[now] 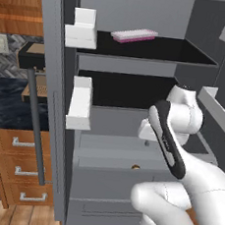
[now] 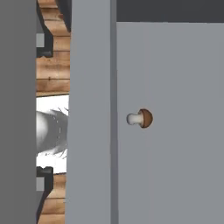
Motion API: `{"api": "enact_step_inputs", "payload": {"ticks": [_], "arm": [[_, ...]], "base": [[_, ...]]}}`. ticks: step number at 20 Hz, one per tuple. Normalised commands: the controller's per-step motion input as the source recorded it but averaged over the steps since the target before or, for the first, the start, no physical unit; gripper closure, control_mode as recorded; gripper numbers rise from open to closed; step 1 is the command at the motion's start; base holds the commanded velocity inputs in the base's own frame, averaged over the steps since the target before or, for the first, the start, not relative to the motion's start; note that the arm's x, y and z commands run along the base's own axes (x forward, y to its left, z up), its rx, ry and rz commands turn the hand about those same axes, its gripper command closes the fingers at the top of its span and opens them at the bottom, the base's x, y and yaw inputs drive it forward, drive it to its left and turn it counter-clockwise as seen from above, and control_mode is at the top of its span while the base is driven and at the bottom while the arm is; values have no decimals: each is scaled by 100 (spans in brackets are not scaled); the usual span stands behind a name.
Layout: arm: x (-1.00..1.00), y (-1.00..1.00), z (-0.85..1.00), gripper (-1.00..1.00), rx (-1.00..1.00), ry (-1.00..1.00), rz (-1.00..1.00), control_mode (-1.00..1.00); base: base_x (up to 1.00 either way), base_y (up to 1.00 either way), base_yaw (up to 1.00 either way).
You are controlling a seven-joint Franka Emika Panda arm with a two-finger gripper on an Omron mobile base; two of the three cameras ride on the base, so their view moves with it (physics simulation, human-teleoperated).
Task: Place the broccoli and mushroom inside the fridge drawer. Close the drawer after placing the vegetables.
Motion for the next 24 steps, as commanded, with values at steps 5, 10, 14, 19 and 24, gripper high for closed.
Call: {"api": "enact_step_inputs", "payload": {"ticks": [5,10,14,19,24], "arm": [[-100,5,8,-100,-1,-25,-6,-100],[-67,0,0,-100,0,-14,-2,-100],[-5,0,0,-100,0,-3,0,-100],[-7,0,0,-100,0,0,0,-100],[-34,4,0,-100,-1,-4,0,100]], "base": [[0,0,0],[0,0,0],[0,0,0],[0,0,0],[-40,11,0]]}}
